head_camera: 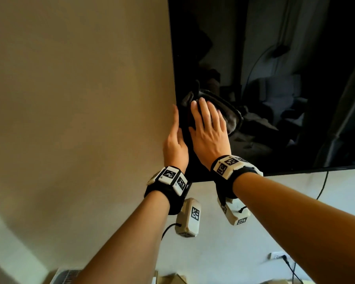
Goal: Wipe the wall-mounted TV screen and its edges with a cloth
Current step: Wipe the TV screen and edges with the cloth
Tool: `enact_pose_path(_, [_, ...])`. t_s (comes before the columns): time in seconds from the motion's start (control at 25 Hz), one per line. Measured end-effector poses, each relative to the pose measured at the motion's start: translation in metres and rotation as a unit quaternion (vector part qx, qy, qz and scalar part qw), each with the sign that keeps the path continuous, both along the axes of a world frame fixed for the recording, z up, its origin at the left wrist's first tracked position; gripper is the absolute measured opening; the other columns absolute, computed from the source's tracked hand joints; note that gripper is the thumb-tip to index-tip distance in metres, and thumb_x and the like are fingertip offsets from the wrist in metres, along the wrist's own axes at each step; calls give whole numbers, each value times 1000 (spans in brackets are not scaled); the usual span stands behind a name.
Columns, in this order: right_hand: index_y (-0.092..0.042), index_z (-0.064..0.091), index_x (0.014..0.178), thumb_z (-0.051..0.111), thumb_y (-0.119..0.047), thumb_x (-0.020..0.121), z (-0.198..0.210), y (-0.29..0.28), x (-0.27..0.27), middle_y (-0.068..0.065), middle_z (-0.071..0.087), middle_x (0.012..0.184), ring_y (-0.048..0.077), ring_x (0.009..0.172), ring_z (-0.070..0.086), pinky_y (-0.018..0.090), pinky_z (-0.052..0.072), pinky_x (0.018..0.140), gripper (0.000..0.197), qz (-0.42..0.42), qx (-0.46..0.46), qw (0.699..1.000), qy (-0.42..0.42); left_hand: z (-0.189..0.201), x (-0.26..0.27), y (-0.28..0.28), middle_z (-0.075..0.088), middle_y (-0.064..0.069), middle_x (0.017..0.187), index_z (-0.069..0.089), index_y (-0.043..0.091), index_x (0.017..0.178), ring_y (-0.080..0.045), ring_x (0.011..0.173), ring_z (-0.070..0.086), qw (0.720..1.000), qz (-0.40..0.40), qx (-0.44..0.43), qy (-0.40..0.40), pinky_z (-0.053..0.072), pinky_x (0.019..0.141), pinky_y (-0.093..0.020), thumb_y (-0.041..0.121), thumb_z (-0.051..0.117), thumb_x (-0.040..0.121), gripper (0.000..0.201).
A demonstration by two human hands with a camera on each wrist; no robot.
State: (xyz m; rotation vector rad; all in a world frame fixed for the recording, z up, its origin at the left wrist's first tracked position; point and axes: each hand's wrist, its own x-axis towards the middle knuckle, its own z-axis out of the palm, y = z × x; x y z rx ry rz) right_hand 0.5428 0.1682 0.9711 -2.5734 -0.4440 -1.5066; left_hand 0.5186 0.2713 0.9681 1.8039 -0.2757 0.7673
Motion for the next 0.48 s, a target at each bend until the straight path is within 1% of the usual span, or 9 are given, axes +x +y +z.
enact_pose_path(0.08, [-10,14,146,33,-30,96,-15,3,-1,13,21,152,28,138,15,43,16,113,57,-1,0,1000,4,-12,0,1,51,3,137,21,39,147,11,108,44,1000,-3,-1,10,31,84,8,4,34,100,60])
enact_pose_path(0.12, [-10,15,146,33,-29,96,-30,2,0,13,21,152,28,138,15,43,16,113,57,-6,2,1000,15,-25,2,-1,52,6,134,22,38,147,13,106,43,1000,-9,-5,25,32,83,8,5,34,100,59])
enact_pose_path(0.16, [-10,15,146,32,-29,96,-35,4,-1,13,21,152,28,138,15,43,17,113,56,-2,6,1000,16,-28,2,0,53,7,131,22,38,147,13,105,44,1000,-6,-12,27,33,83,6,7,34,101,57])
enact_pose_path(0.24, [-10,14,147,31,-28,97,-48,4,-5,12,17,152,28,139,14,43,16,113,56,-2,-1,1000,19,-34,1,0,55,4,131,24,40,146,5,110,50,999,-11,-31,35,37,87,0,13,33,102,53])
enact_pose_path(0.28, [-10,13,147,31,-28,97,-55,5,-4,12,14,152,28,139,13,43,14,114,56,-1,-3,1000,24,-40,2,0,56,5,131,25,41,146,1,112,52,998,-18,-43,47,38,88,-1,15,33,102,51])
enact_pose_path(0.32, [-10,12,147,32,-28,98,-63,6,-5,11,11,152,28,140,12,42,12,114,56,1,-2,999,32,-45,2,1,56,7,127,26,42,145,0,112,52,997,-25,-54,58,38,86,0,16,32,103,50])
enact_pose_path(0.4, [-11,13,147,35,-27,98,-79,7,-6,10,10,151,28,140,12,42,12,115,56,4,4,999,33,-58,0,2,54,13,117,26,43,144,6,105,51,996,-29,-56,68,38,81,4,18,32,103,49])
enact_pose_path(0.48, [-11,16,146,38,-25,97,-93,7,-6,10,12,151,27,139,14,42,13,115,55,10,16,999,25,-71,-2,3,52,15,114,25,44,144,7,103,49,996,-24,-44,71,37,79,5,17,33,103,50])
